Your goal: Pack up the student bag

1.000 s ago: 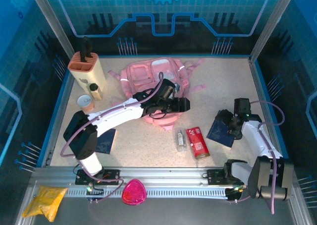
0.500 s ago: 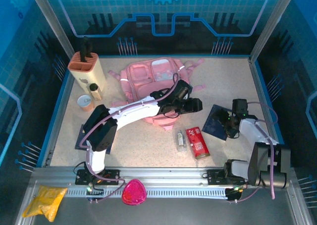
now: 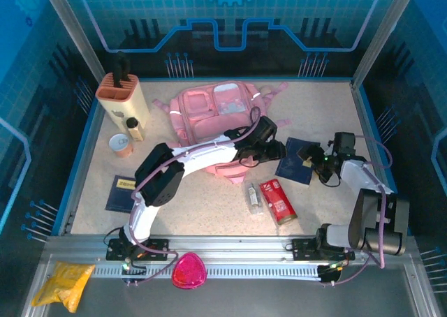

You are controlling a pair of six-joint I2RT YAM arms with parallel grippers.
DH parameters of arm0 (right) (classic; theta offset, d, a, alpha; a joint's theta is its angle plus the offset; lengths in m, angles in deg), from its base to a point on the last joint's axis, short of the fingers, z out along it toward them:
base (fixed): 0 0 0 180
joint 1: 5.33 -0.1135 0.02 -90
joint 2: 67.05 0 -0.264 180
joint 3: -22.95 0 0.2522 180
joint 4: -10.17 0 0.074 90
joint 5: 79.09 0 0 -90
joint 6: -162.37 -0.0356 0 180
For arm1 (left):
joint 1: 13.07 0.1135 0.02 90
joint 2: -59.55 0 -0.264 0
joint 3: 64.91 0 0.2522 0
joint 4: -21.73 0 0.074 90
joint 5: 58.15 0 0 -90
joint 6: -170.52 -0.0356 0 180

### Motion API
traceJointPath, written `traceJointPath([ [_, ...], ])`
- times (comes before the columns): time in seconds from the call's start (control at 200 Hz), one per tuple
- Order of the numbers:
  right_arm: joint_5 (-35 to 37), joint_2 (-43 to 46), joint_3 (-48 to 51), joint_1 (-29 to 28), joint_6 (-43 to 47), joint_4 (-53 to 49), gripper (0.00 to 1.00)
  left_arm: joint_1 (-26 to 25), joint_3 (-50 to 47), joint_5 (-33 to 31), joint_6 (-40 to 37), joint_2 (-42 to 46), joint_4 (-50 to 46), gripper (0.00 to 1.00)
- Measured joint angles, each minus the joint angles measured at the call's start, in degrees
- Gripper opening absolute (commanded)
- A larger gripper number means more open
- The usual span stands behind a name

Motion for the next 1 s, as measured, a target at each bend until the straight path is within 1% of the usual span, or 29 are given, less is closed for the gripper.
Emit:
traceJointPath([
  [0.045, 0.1, -0.1, 0.0, 0.6, 0.9, -0.7, 0.76, 0.0, 0.4, -0.2, 0.4, -1.0, 0.0, 0.38],
  [0.2, 0.7, -0.1, 1.4, 0.8, 1.9, -1.6, 0.69, 0.0, 1.0, -0.4, 1.4, -4.1, -0.1, 0.38],
  [0.255, 0.6, -0.5, 2.1, 0.9, 2.1, -1.9, 0.69, 0.0, 1.7, -0.4, 1.5, -5.4, -0.1, 0.38],
  [0.345, 0.5, -2.0, 2.3, 0.8, 2.4, -2.3, 0.73, 0.0, 2.8, -0.4, 1.5, -7.3, -0.3, 0.40],
  [0.475, 0.7, -2.7, 2.3, 0.5, 3.5, -2.5, 0.69, 0.0, 5.3, -0.4, 1.3, -9.8, -0.5, 0.41],
  [0.58, 0.6, -2.7, 2.3, 0.1, 4.1, -2.6, 0.65, 0.0, 6.3, -0.4, 1.3, -11.0, -1.0, 0.39],
  [0.78, -1.3, -2.7, 2.3, -2.5, 5.7, -3.3, 0.56, 0.1, 7.8, -0.6, 1.1, -12.8, -2.1, 0.36],
  [0.935, -2.0, -2.5, 2.2, -2.6, 6.7, -3.5, 0.50, 0.1, 7.8, -1.0, 0.9, -13.0, -2.1, 0.34],
  [1.001, -2.2, -2.4, 2.1, -2.6, 7.2, -3.7, 0.50, 0.1, 7.9, -1.0, 0.6, -13.4, -2.4, 0.33],
])
